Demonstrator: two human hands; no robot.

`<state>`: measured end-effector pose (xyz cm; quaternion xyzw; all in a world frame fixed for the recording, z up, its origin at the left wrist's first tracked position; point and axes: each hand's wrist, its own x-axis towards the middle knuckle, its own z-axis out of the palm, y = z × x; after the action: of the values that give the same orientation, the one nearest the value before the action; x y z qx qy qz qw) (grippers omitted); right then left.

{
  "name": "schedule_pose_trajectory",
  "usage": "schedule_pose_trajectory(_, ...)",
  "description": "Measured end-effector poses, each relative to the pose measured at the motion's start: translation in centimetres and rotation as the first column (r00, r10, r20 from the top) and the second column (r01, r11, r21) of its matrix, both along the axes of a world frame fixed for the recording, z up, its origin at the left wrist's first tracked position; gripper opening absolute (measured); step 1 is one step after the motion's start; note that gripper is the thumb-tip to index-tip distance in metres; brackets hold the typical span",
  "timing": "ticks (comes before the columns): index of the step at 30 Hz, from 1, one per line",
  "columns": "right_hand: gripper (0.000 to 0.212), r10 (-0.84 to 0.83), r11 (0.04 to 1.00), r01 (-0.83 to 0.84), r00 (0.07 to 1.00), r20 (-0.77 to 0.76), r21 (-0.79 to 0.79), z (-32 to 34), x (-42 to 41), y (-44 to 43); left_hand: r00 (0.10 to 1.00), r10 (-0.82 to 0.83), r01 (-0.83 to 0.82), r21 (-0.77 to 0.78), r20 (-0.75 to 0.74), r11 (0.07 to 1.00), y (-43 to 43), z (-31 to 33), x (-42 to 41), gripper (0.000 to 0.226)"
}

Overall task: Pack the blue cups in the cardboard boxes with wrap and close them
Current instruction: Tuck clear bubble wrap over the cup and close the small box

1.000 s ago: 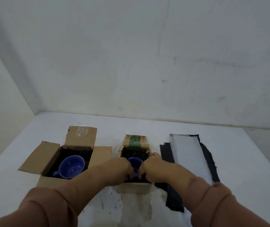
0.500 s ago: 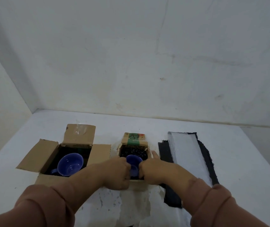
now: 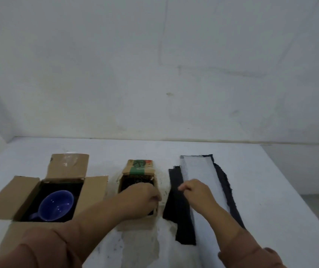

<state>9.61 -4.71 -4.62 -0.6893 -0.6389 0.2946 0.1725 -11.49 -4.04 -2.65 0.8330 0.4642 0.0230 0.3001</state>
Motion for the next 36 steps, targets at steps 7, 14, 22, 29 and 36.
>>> schedule_pose_trajectory(7,0.037,-0.046,0.980,0.116,0.926,0.376,-0.165,-6.0,7.2,-1.3,0.863,0.474,-0.302,-0.576,0.173,0.760,-0.2,-3.6,12.2,0.026)
schedule_pose_trajectory(14,0.037,-0.005,0.999,0.024,0.919,0.394,-0.044,-8.4,7.8,-1.2,0.739,0.666,-0.506,-0.570,0.102,0.647,0.9,-5.4,16.4,0.017)
schedule_pose_trajectory(22,0.026,-0.007,0.989,-0.057,0.903,0.429,0.136,-8.8,8.4,-1.0,0.727,0.672,-0.533,-0.499,0.143,0.683,0.8,-6.0,17.7,0.029)
schedule_pose_trajectory(29,0.035,-0.532,0.843,0.486,0.688,-0.494,-0.231,-3.5,10.9,-0.6,0.500,0.732,-0.446,-0.586,0.464,0.676,1.9,-2.9,15.5,0.020)
schedule_pose_trajectory(36,0.047,-0.119,0.983,0.180,0.734,-0.669,0.022,4.0,6.6,0.3,0.527,0.572,-0.374,-0.433,0.629,0.820,2.0,2.8,8.2,0.050)
